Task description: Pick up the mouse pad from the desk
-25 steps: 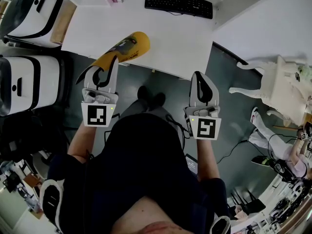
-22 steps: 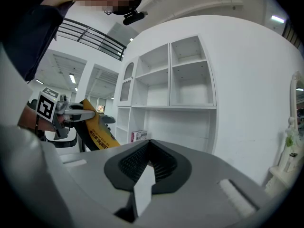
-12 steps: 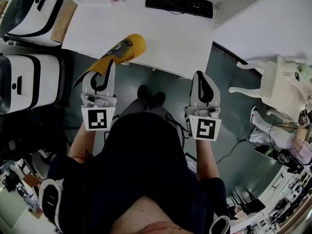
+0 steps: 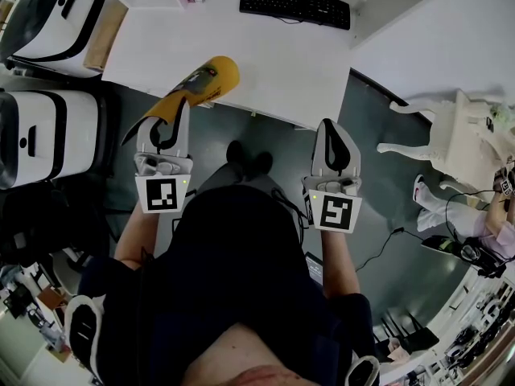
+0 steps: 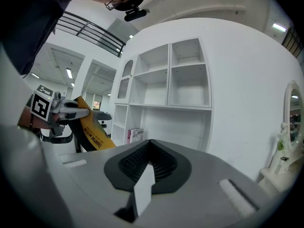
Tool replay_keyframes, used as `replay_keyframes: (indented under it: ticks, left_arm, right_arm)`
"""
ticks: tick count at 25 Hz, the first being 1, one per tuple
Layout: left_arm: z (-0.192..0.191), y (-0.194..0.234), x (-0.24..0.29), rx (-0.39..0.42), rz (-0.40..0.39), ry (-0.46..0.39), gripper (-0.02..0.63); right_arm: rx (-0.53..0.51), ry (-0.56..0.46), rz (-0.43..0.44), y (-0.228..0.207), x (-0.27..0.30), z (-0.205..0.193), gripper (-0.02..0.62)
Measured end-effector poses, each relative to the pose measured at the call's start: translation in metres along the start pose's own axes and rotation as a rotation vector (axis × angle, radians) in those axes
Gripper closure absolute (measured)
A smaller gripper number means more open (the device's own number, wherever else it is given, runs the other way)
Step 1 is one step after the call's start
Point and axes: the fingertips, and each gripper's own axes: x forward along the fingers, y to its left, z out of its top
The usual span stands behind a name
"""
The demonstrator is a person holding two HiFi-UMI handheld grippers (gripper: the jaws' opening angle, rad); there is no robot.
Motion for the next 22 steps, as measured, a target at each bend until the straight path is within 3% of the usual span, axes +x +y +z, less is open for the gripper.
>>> replay_keyframes:
  ticks: [4,11,17,19,22]
  left_arm:
    - [0.0014,0.0023,0.0008,-0.061,0.031,-0.025,0.591]
    - [-0.0001,0.0033,-0.0002,-0.074,0.04,-0.031,0.591]
    - [-0.0032,0.0011,0.0002,0.02,0.006,0.008,0.591]
    - [-0.0004,0.003,0.0006,-0.039,0.032,-0.021,0.591]
    - [0.0007,0.0027,0.0022,-0.056,0.038,-0.034,0.591]
  right_arm:
    - [-0.013,0.009,-0.002,0.0001,-0.0007,-0.0013,0.598]
    - [-0.021,0.012,-0.006,0.0018,-0.0012,0.0006,0.598]
    - [-0.02,0.015,-0.007,0.0014,-0.0005,0.0006,0.598]
    - [-0.022,0.017,-0.006,0.0016,-0.0001,0.0005,0.598]
    - [-0.019,0.021,-0.006,0.0016,0.0001,-0.0004,0.598]
